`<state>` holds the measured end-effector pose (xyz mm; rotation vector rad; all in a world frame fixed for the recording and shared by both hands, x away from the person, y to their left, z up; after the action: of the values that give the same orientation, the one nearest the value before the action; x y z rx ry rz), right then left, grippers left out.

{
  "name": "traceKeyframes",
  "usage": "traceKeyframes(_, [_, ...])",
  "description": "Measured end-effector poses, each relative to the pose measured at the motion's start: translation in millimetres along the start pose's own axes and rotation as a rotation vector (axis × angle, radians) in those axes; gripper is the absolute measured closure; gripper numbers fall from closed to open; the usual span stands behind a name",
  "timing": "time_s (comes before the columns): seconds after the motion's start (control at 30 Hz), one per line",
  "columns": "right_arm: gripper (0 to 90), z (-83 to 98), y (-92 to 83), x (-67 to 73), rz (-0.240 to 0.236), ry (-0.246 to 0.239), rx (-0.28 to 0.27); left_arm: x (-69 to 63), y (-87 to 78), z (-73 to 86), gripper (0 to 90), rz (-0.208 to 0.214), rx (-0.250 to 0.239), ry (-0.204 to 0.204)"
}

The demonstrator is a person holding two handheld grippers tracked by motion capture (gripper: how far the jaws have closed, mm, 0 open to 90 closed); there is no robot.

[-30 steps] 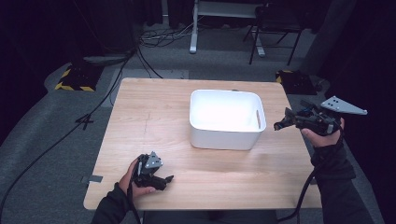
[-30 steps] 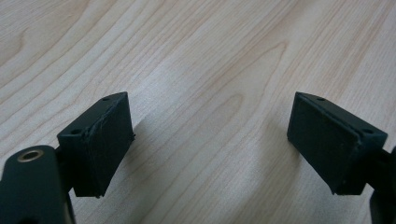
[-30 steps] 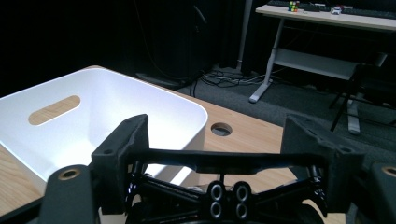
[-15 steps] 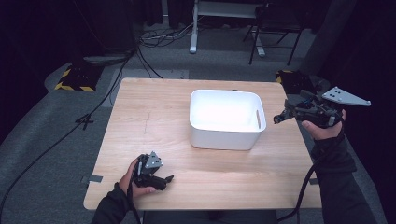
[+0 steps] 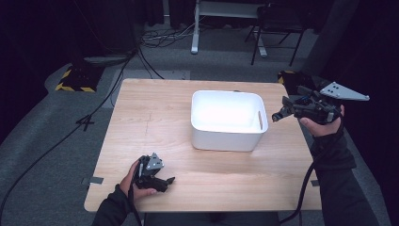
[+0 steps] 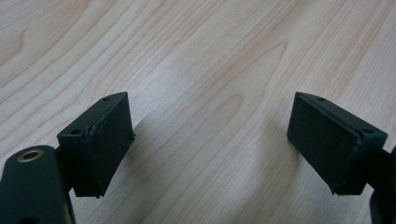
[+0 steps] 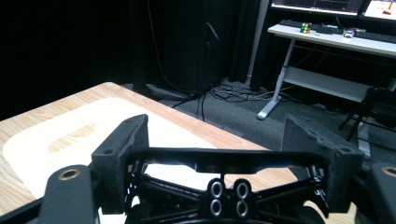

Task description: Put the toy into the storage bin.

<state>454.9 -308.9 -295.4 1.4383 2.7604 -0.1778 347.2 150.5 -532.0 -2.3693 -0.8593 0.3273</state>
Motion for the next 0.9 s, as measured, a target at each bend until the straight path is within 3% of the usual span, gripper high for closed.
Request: traceKeyframes(0.9, [24.7, -6.2, 25.3, 23.3, -0.070, -0.013, 0.002, 0.0, -0.1, 0.0, 14.7, 0.001, 0.001, 0.000])
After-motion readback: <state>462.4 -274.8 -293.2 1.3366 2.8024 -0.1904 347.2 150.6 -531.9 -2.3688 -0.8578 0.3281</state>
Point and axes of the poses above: each handheld gripper's, and its own axes: y roughly forward along the jaws, z roughly out of its underside, x roughly to its left, the point moved 4 cm from there along y, roughly forward along the jaws, and after that the axes turned 10 degrees about -x, right-handed, at the moved point
